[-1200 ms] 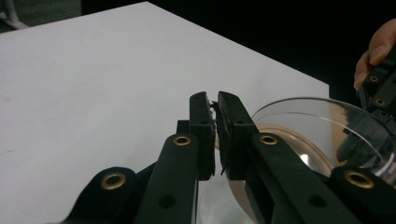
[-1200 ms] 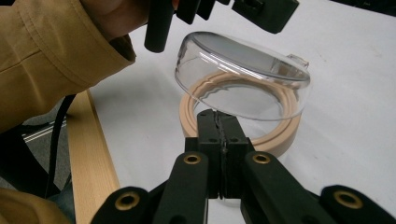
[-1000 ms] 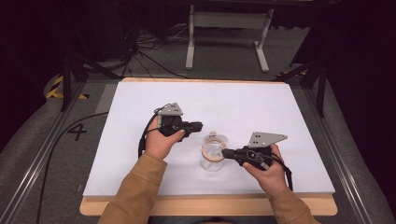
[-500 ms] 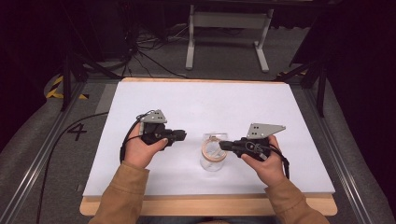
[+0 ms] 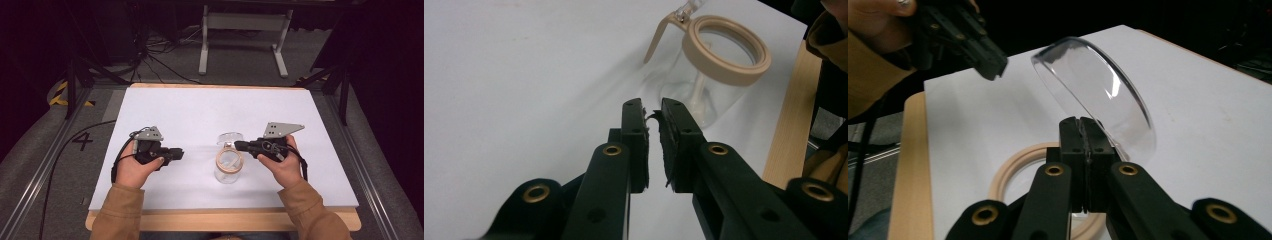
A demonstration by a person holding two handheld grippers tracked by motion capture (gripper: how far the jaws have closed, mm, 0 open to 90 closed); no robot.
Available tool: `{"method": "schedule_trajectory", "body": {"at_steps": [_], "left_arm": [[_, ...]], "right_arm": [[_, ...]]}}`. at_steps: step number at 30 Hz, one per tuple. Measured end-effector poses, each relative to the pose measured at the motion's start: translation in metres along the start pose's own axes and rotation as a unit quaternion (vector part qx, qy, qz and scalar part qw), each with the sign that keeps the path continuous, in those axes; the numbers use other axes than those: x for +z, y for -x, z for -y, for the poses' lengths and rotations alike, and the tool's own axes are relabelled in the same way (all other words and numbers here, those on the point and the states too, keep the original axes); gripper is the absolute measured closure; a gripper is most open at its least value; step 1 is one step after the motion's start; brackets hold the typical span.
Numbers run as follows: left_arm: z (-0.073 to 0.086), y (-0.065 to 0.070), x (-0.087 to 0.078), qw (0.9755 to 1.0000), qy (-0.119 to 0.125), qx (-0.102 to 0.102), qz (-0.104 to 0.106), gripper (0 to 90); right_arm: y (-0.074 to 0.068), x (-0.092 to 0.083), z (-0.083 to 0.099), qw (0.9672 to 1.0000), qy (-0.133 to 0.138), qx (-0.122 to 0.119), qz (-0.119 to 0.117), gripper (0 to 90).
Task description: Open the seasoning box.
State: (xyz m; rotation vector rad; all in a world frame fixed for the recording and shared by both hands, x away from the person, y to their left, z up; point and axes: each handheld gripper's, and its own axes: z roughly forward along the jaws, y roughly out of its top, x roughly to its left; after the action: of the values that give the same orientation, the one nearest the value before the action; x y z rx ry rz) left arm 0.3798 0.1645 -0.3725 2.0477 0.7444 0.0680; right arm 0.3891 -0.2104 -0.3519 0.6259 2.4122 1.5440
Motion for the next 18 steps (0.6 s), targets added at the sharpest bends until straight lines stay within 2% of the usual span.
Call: {"method": "schedule_trajectory", "body": {"at_steps": [3,7,9,15,18], "left_arm": [[0.0057,-0.0038,-0.0026,0.9999,-0.007,-0.007,-0.007,80.7],[0.0103,-0.0064,-0.0052,0.9997,-0.014,-0.015,-0.014,80.1],[0.0107,-0.0059,-0.0063,0.9997,-0.01,-0.018,-0.015,79.4],[0.0064,-0.0017,-0.0069,0.9998,-0.006,-0.009,-0.018,75.9],[0.0037,0.0012,-0.0072,0.9998,-0.002,-0.006,-0.017,71.9]], "right_arm": [[0.0076,-0.0001,0.0005,0.9999,0.005,0.008,0.006,90.0],[0.0113,0.0016,0.0012,0.9999,0.002,0.011,0.008,90.0],[0.0109,0.0019,0.0007,0.9999,0.001,0.01,0.007,90.0],[0.0054,-0.0019,-0.0021,1.0,-0.001,-0.001,0.007,90.0],[0.0046,-0.0073,-0.0038,0.9999,-0.011,-0.007,0.01,88.7]]}}
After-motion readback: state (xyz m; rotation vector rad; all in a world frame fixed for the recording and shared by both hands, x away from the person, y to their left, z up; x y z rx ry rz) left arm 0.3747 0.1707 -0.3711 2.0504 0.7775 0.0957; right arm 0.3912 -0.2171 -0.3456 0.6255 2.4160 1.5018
